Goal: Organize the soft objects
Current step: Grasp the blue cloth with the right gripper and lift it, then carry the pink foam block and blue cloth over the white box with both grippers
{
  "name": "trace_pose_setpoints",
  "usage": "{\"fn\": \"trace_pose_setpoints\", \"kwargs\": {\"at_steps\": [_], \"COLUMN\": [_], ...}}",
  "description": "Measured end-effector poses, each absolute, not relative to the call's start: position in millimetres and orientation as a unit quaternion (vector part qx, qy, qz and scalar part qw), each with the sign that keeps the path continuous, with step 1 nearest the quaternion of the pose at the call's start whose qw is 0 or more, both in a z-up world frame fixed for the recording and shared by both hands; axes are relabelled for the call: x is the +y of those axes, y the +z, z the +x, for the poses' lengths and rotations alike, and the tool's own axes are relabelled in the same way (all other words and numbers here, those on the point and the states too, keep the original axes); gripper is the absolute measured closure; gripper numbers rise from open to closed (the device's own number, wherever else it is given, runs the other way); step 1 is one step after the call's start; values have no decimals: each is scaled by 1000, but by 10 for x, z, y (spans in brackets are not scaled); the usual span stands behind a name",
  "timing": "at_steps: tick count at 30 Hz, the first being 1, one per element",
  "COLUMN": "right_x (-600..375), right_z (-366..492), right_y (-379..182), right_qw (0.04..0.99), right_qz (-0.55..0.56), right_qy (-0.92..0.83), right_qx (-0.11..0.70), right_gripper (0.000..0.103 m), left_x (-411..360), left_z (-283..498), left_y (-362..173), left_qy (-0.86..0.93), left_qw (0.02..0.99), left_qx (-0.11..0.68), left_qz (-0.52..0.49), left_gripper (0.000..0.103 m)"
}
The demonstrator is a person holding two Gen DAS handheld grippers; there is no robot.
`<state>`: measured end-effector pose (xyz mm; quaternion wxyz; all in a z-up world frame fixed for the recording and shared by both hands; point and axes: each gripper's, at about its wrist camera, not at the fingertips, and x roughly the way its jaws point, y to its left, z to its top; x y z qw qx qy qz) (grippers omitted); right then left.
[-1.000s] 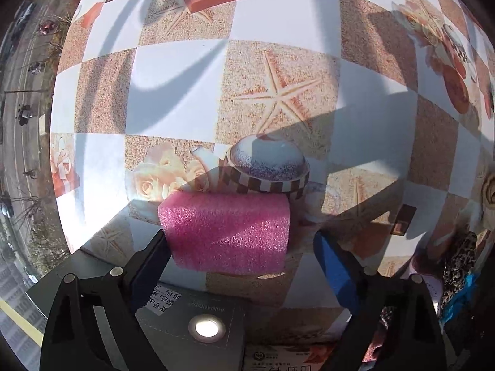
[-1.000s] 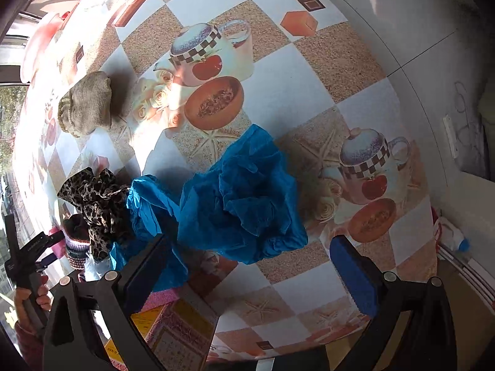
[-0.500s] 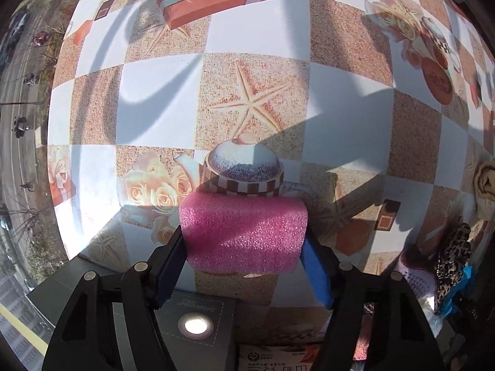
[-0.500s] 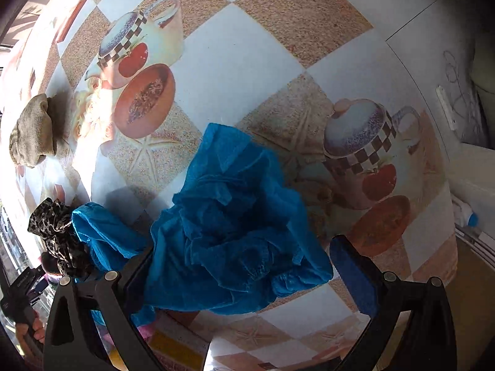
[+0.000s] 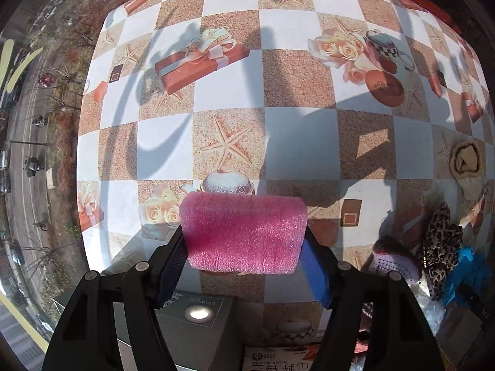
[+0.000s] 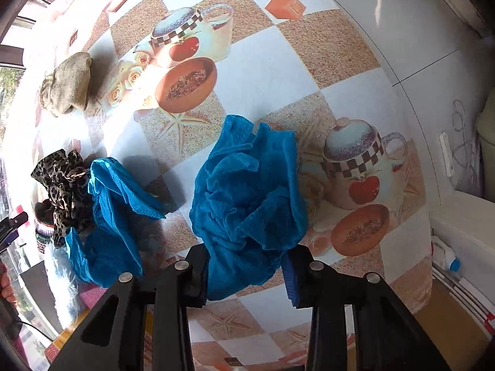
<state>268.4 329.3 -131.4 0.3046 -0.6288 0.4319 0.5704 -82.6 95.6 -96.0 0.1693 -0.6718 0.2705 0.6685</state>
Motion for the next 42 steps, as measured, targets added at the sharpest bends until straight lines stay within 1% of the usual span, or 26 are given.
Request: {"fn": "trace_pose_setpoints", "kwargs": {"at_steps": [3,7,9,19,24,34,42], "right_x": [3360,3398,3428,3464,3374,3173,3005], "right_z": [2642,2816,2821,3264,3319,3746,4086], "right_y": [-1174,-971,-853,-334,-247,-113,-101], "right_qw": [302,302,302,290,282,279,259], "right_qz": [-616,-599,-592,-570,-567,-576,-589], "right_qy": [574,587,594,628,637,648,648], "right_qx": [446,454,453,444,439,413,406], "right_gripper": [65,65,65,65,65,65,65], "left_x": [1109,1436,1664,2228,2417,2498,2258], "left_z": [-619,-272,-78,841,1405,2529,3270], "left_y": [-737,-455,-373,12,211,417,445], "left_qy": [680,693,696,680,668,623,577], "left_qw": [197,230,249,352,398,474,515], "left_qx": [273,293,303,327,346,385,425], "left_qz": [-651,-617,-602,-553,-525,-489,-470], "left_gripper": [31,31,31,31,31,31,31]}}
